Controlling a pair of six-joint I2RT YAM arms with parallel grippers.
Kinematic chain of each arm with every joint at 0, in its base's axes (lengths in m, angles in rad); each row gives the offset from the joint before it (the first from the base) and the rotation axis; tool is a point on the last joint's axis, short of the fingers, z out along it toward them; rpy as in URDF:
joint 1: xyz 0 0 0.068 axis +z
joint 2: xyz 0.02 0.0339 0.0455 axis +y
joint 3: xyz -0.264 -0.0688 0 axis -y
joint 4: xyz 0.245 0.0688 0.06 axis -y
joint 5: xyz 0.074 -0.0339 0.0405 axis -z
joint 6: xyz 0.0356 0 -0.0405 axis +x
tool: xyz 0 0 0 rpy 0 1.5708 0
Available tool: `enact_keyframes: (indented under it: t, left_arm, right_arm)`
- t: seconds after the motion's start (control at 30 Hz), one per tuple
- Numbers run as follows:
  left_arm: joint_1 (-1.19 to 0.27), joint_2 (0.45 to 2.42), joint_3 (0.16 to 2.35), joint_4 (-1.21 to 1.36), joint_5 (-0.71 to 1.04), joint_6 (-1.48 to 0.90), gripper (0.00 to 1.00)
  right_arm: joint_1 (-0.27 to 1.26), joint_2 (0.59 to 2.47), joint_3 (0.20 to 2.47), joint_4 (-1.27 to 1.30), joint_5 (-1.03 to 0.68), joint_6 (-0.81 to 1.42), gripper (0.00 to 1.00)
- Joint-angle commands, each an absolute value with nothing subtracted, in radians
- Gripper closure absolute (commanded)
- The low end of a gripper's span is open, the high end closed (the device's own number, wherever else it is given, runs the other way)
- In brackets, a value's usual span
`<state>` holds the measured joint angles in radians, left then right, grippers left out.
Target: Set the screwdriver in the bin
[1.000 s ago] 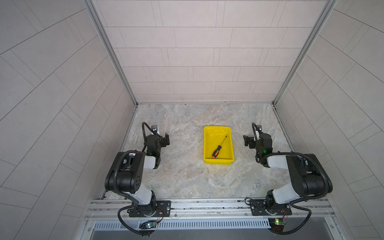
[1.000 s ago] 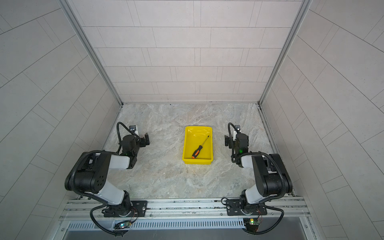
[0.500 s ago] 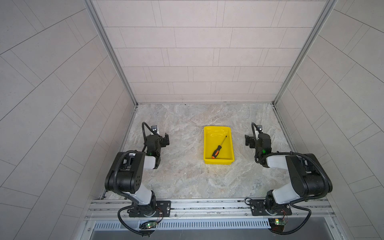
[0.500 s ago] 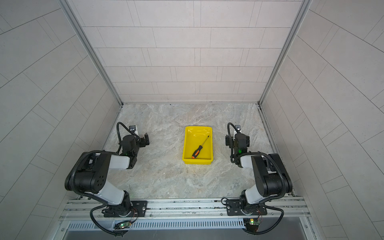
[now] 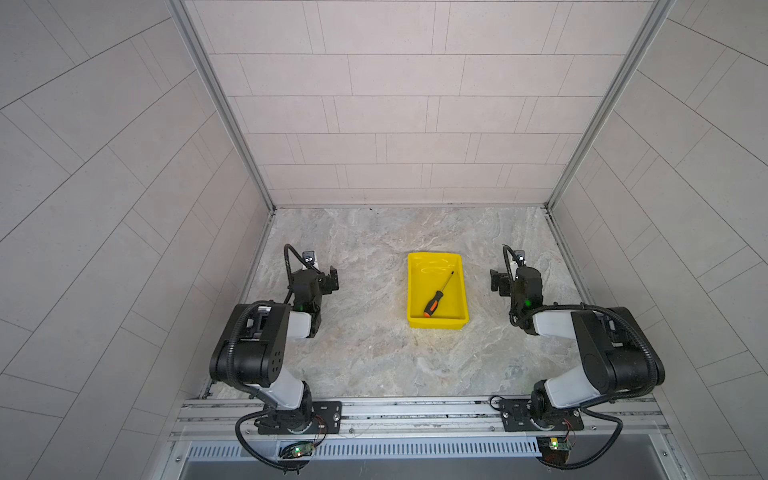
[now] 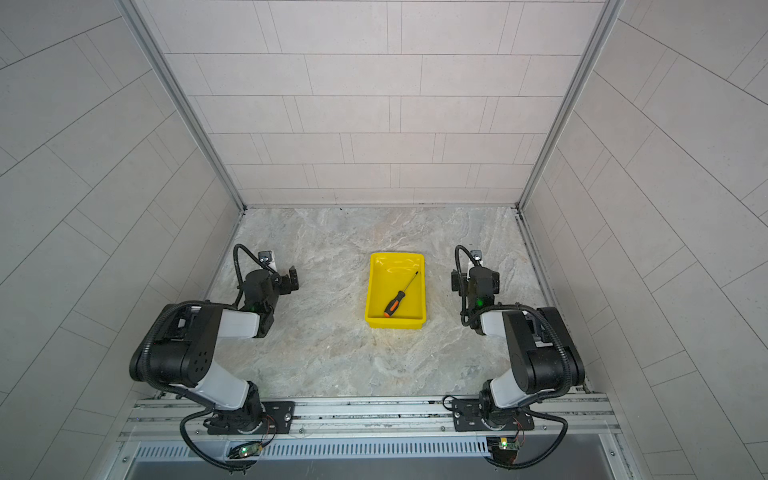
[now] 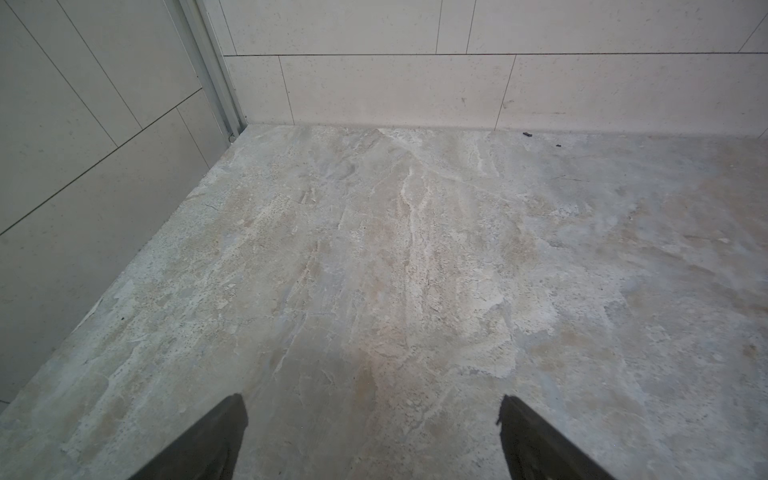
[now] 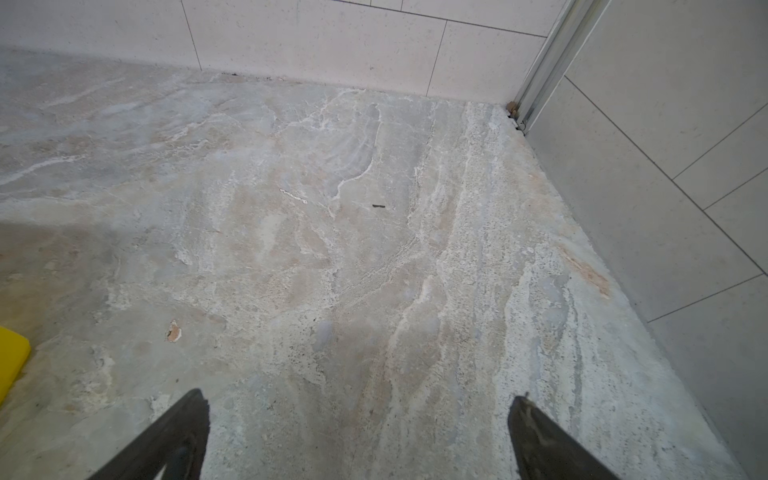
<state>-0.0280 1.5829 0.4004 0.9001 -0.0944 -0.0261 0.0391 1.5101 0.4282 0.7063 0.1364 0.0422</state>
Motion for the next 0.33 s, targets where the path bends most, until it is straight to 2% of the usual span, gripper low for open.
enact_keyframes:
  t: [0.0,0.3]
  left_arm:
    - [-0.025,1.591,0.413,0.899,-0.100,-0.017,0.00]
    - [-0.025,1.589,0.413,0.900,-0.100,-0.017,0.00]
  right_arm:
    - [0.040,1.509,0.439,0.709,0.147,0.047,0.01]
    - [0.044,1.527,0.458,0.691,0.153,0.046,0.00]
